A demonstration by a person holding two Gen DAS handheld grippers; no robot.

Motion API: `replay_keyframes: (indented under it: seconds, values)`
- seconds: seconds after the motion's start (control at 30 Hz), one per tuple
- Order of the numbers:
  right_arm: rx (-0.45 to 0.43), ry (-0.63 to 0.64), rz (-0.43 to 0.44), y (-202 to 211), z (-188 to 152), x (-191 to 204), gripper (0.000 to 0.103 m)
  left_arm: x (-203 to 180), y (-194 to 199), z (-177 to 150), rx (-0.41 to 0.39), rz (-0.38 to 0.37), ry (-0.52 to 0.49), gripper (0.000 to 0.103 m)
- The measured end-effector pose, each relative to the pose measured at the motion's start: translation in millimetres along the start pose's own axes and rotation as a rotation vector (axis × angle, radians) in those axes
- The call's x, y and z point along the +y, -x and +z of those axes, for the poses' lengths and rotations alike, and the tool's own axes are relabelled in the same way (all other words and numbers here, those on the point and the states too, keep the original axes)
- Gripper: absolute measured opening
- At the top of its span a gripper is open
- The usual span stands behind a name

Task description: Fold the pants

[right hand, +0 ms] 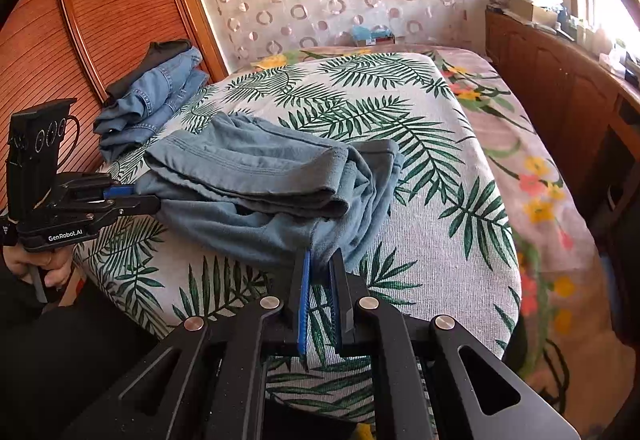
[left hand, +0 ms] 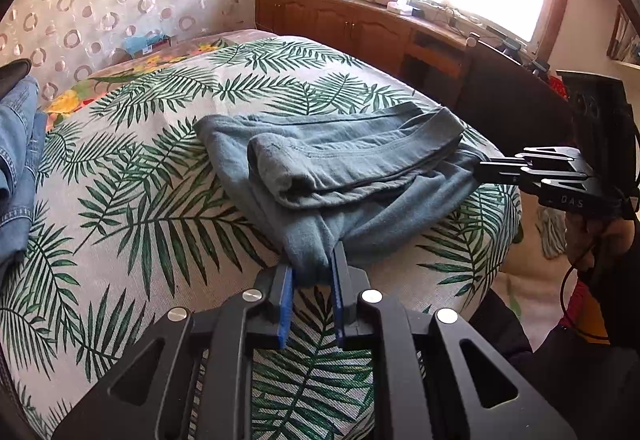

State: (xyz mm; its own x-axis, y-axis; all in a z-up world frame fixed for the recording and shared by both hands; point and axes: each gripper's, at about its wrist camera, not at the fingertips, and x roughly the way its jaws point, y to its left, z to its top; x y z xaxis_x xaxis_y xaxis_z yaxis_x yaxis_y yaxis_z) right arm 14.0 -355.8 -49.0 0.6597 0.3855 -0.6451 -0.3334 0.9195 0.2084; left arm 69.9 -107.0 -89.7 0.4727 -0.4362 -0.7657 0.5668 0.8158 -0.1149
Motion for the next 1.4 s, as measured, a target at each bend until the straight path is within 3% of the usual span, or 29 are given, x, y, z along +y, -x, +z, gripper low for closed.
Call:
replay_keyframes:
  seconds: [0.13,0.27,0.4,0.77,1.03,1.23,1.4]
  values:
    - [-0.019,-0.004,0.0,8.1,8.1,4.1,0.009,-1.7,2.8,0.6,-0.001,0.027,-0.003,0.024]
    - [-0.046,0.018,-0.034,16.8,9.0,11.1,0.016,-3.3,10.3,2.6,-0.013,0.052,-0.016,0.032]
    - [-0.067,0.034,-0.069,19.7,10.5,16.0,0.039,-0.7,16.9,5.9,-0.029,0.07,-0.014,0.043]
    - [0.0,0.094,-0.088,-8.5,15.6,21.7,0.041,14.6,-8.9,10.2,0.044,0.101,-0.017,0.044]
    - [0.04,0.104,-0.129,-20.1,25.4,17.4,0.041,13.4,-26.2,31.7,0.054,0.129,-0.04,0.044]
    - [0.03,0.118,-0.142,-28.1,41.8,15.5,0.041,20.2,-35.8,45.3,0.05,0.124,-0.012,0.044]
    - [-0.04,0.094,-0.156,-18.9,60.8,14.3,0.041,31.0,-42.2,60.4,0.045,0.132,0.021,0.044]
